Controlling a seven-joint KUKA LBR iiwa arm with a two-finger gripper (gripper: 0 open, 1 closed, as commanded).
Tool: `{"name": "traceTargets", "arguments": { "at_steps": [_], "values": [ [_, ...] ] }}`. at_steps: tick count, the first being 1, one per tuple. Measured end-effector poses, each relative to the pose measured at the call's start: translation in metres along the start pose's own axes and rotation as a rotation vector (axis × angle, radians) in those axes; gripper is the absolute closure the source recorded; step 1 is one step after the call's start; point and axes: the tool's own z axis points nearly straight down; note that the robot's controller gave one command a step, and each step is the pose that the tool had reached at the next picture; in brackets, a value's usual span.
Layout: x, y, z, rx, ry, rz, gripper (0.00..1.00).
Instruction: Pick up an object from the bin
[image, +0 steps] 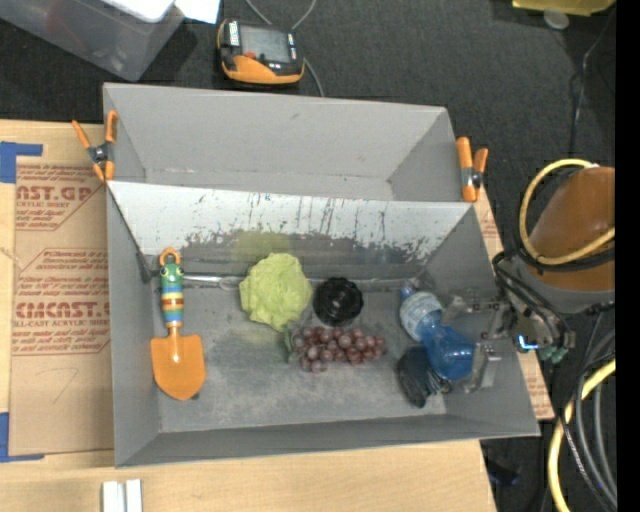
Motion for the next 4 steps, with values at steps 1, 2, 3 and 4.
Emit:
{"name": "traceTargets", "arguments": {
  "at_steps": [1, 2, 3, 4],
  "values": [
    [-0.025, 0.023, 0.047, -0.002, -0.003, -0.49, 0.0],
    [-0.009, 0.029, 0.036, -0.001, -0.001, -0.175, 0.0],
    [-0.014, 0.034, 0.049, -0.002, -0.002, -0.313, 0.0],
    [0.002, 0.027, 0.086, -0.003, -0.002, -0.327, 1.0]
  ]
}}
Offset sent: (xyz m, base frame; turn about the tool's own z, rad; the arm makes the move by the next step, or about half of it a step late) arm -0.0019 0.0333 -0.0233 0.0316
